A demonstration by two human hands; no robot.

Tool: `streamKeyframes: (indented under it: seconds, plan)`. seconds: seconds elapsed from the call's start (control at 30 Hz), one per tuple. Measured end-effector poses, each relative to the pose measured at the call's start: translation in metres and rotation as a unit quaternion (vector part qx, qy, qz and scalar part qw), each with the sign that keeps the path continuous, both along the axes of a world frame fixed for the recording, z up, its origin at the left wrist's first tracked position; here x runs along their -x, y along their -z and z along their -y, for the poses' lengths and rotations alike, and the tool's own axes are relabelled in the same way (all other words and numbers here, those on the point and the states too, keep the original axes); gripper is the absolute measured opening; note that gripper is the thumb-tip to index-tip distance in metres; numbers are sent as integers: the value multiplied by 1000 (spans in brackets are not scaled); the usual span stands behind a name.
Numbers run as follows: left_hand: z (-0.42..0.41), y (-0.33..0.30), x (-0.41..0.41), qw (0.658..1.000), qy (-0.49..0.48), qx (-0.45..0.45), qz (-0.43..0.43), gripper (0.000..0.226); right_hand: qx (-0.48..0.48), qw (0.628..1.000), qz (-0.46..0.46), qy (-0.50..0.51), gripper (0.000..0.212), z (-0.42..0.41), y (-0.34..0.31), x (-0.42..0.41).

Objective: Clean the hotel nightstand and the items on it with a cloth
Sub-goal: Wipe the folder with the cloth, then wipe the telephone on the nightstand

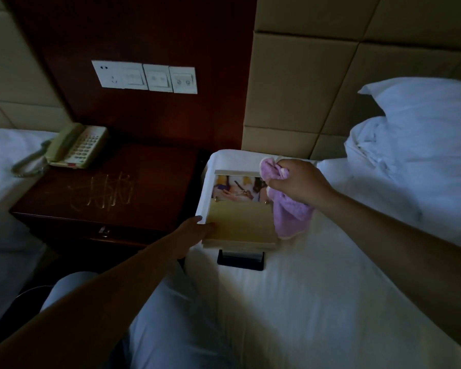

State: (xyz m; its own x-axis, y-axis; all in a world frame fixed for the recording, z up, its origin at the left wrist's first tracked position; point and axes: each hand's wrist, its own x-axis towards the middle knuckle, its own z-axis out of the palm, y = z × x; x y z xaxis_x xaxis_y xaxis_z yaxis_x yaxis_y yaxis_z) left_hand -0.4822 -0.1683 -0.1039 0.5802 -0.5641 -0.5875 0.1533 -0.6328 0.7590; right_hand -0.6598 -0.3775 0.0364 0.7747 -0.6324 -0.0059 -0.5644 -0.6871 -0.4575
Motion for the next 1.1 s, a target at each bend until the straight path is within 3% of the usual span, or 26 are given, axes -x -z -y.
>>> streamKeyframes:
  seconds: [0.07,0.13,0.2,0.23,0.33,0.47,0.57,0.73,0.83,1.0,1.1]
  plan:
    - [1,-14,-2,998,19,21,59,68,13,999,26,-13,29,-6,-18,-12]
    - [2,-34,-7,996,15,64,58,64,16,998,45,-37,25,-17,-38,-29]
    - [0,-63,-6,991,-19,133,-1,51,-3,996,74,-58,20,-33,-54,-50]
    - [-3,-78,-4,983,-39,164,-70,46,-14,992,102,-69,24,-42,-61,-62]
    - [-16,-108,-11,942,-63,239,-226,50,-46,977,188,-93,34,-76,-78,-103]
    - [-45,-129,-38,889,-117,371,-243,43,-114,967,185,-136,38,-118,-74,-154]
    - [-72,-127,-71,862,-143,419,-245,40,-188,948,162,-200,41,-142,-53,-189]
    - [-106,-105,-130,882,-204,377,-195,47,-330,906,79,-253,19,-164,-34,-237]
    - [-107,-91,-170,891,-235,344,-181,38,-381,883,85,-259,26,-165,-14,-273]
    - [-85,-53,-259,910,-253,287,-158,35,-393,893,139,-171,52,-144,52,-377]
    - [-68,-26,-330,918,-270,261,-131,28,-387,896,139,-167,48,-127,86,-462]
